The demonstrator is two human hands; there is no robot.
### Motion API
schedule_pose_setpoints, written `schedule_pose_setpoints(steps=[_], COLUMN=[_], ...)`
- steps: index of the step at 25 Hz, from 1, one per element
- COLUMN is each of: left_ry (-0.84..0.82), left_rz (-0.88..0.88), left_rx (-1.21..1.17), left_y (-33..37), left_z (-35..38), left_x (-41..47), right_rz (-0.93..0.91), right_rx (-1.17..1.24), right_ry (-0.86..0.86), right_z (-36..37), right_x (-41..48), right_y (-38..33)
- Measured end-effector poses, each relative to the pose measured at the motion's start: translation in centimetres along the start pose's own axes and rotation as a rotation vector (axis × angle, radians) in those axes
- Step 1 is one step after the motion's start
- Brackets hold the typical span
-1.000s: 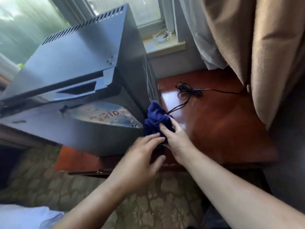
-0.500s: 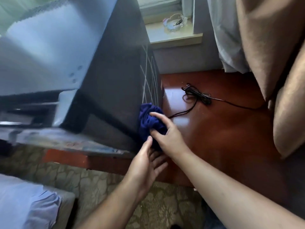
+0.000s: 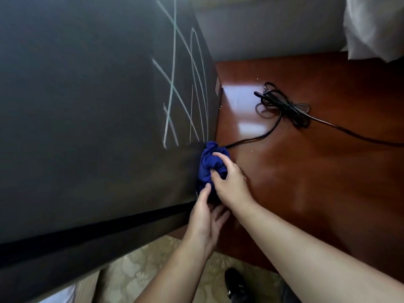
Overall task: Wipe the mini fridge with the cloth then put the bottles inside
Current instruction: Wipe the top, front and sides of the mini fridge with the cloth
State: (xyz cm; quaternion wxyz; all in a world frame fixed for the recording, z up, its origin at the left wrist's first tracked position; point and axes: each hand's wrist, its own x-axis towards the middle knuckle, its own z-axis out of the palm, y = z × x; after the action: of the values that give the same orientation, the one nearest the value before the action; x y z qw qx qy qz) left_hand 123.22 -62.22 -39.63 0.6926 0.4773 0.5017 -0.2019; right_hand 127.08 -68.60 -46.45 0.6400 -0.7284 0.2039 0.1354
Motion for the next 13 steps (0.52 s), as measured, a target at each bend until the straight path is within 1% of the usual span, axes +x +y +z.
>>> schedule_pose_setpoints(steps=[1, 3, 4, 7, 9, 11, 13], left_ry=[-0.005, -0.041, -0.066, -0.210, -0.292, -0.318, -0.273], left_rz=[0.025, 0.143, 0.216, 0.479, 0.594, 0.637, 0.566], left_rx=[-0.015, -0.041, -0.049, -0.067, -0.031, 0.005, 0.004], left_y=[0.2, 1.3, 1.9, 4.3, 5.4, 5.1, 3.2], left_z=[0.3, 1.2, 1.6, 2.1, 1.7, 0.4, -1.5], left_x=[-0.6, -2.9, -4.3, -10.0, -12.7, -13.1, -11.6], right_rz=[0.000, -0.048, -0.100, -0.337, -0.467, -0.535, -0.502], right_rx=[0.031, 0.113, 0.149, 0.209, 0.225, 0.232, 0.224], right_ry=[0.007, 0.037, 0.052, 0.060, 0.044, 0.032, 0.049], right_z=[-0.3, -1.3, -1.9, -3.8, -4.6, -4.5, -3.2], right_x=[0.0, 0.0, -0.1, -1.8, -3.4, -4.7, -5.4], right_y=[-0.6, -3.7, -5.9, -14.6, -18.3, -19.0, -15.6])
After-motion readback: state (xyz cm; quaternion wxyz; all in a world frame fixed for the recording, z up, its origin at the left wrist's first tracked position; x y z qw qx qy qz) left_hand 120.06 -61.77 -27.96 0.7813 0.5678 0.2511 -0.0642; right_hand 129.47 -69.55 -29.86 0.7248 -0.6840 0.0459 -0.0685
